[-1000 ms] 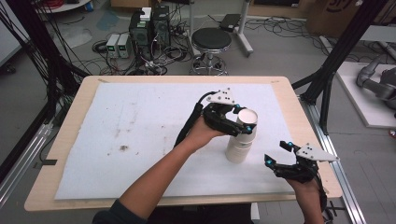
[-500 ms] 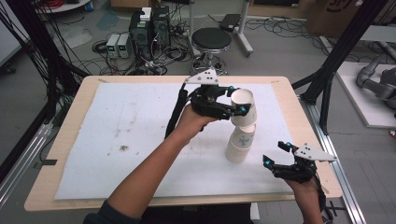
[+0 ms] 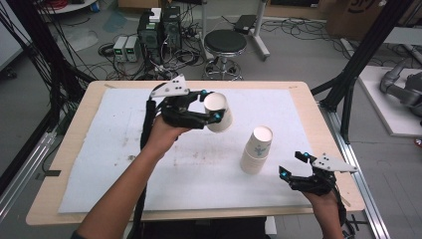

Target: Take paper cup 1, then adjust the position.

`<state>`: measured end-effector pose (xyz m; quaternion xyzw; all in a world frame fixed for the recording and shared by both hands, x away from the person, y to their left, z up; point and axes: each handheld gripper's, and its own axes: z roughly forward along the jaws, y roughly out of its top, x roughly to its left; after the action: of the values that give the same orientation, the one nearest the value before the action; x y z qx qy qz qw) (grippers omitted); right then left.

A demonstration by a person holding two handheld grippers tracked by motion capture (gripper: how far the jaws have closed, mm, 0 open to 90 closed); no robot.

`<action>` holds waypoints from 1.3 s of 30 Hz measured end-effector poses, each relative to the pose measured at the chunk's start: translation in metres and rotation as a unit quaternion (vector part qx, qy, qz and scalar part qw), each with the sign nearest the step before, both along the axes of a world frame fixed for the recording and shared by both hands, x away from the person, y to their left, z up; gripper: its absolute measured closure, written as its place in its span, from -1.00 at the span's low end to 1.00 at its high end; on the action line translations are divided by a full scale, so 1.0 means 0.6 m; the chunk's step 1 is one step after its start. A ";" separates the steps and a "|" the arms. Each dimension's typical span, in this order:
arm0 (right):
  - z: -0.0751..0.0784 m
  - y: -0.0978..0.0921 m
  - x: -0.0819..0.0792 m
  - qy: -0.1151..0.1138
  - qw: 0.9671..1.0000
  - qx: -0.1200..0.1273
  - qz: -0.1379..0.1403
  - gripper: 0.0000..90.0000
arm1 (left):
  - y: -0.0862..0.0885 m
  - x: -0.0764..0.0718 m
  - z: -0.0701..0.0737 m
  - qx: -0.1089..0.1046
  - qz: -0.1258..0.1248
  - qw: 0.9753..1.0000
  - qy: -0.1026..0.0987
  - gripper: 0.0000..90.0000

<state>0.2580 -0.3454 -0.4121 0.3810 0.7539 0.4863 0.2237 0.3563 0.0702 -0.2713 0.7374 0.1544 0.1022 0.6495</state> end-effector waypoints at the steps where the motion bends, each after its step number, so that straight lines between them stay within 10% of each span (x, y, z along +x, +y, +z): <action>1: 0.000 0.000 0.000 0.000 1.000 0.000 0.000 -0.65 | 0.021 -0.003 -0.010 0.001 0.011 1.000 0.004 -0.24; 24: 0.007 0.007 0.007 0.006 1.000 0.001 0.015 -0.65 | 0.159 -0.045 -0.114 0.039 0.082 0.996 0.024 -0.24; 39: 0.015 0.022 -0.003 0.008 0.998 0.009 0.054 -0.65 | 0.179 -0.058 -0.133 0.039 0.090 0.995 0.032 -0.25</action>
<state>0.2560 -0.3321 -0.4032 0.3457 0.7709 0.5011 0.1874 0.3215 0.1777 -0.3513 0.7483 0.2365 0.1422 0.6032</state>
